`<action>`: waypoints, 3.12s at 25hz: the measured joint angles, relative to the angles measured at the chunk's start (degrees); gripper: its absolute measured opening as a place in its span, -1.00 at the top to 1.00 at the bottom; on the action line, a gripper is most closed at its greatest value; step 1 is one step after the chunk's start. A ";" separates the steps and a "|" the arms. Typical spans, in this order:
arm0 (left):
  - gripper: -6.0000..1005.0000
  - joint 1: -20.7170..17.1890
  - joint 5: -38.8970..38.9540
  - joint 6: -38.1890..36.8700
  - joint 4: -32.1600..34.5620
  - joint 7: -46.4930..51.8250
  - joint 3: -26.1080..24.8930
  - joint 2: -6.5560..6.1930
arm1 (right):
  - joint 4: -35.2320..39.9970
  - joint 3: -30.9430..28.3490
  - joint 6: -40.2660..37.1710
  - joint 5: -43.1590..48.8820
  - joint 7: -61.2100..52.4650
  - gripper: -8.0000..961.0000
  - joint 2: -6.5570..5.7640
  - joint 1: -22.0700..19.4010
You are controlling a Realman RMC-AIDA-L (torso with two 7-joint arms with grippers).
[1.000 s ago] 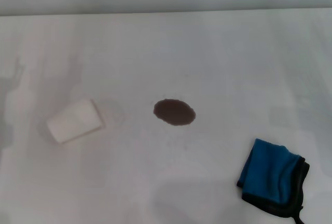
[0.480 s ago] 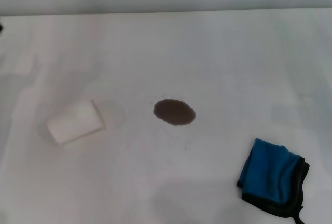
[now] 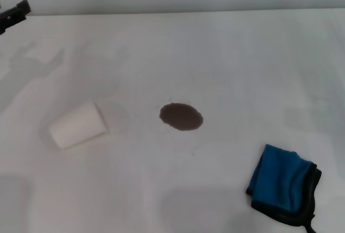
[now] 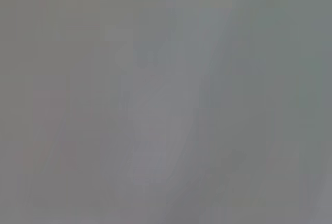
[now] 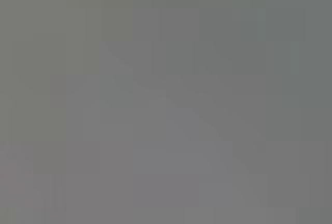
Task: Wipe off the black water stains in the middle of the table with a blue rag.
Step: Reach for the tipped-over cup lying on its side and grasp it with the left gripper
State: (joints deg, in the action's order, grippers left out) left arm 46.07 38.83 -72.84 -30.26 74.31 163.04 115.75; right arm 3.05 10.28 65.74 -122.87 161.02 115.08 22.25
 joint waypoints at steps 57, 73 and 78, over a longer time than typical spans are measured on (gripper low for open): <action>-0.77 28.61 -75.84 -13.96 -6.96 19.42 0.27 3.17 | -0.74 0.00 2.85 -0.09 -0.27 -0.78 0.28 -1.39; -0.77 27.67 -76.35 -6.67 -0.91 19.76 0.17 3.16 | -1.35 0.00 2.91 -0.09 -0.27 -0.78 0.32 -1.58; -0.77 26.86 -75.90 -4.40 1.38 19.82 0.08 3.16 | -1.43 0.00 2.88 -0.09 -0.27 -0.78 0.32 -1.59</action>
State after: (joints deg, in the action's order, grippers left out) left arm 72.93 -37.06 -77.24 -28.87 94.13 163.11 118.91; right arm 1.62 10.28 68.62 -122.96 160.75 115.40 20.66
